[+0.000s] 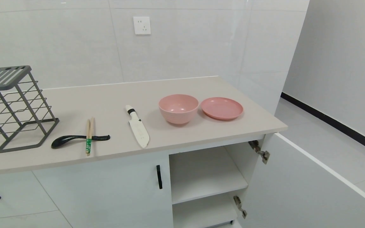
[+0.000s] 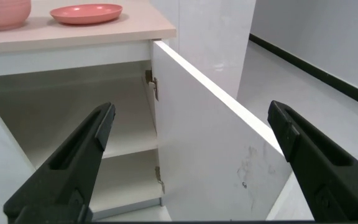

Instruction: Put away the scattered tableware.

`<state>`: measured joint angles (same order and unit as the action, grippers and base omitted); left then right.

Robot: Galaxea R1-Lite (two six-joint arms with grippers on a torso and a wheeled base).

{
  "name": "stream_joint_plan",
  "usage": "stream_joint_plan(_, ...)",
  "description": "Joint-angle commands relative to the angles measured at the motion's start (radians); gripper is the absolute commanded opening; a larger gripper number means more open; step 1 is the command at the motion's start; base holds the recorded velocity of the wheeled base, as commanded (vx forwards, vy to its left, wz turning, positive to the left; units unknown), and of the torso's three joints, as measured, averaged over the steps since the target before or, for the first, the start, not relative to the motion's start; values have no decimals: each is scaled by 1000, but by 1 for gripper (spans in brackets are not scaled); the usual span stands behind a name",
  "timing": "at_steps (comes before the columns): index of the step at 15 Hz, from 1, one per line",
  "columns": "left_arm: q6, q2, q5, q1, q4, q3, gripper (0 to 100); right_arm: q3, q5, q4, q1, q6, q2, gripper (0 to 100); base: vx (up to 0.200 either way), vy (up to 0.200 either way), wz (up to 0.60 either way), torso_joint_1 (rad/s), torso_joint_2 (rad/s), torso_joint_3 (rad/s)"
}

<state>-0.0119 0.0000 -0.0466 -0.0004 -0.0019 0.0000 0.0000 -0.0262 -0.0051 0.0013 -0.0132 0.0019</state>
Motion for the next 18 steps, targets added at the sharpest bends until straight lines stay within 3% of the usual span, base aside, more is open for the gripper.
stream_joint_plan(1,-3,2,1,-1,0,0,100,0,0,1,0,-1,0,100,200,0,0,-17,-2,7)
stream_joint_plan(8,-6,2,4,-1,0,0,100,0,-1,1,0,-2,0,100,0,0,0,7,-23,-14)
stream_joint_plan(16,-5,0,14,0,0,0,100,0,-1,2,0,-1,0,100,0,0,0,173,-454,-287)
stream_joint_plan(18,1,2,13,0,2,0,100,0,-1,2,0,-1,0,100,200,0,0,102,-259,-151)
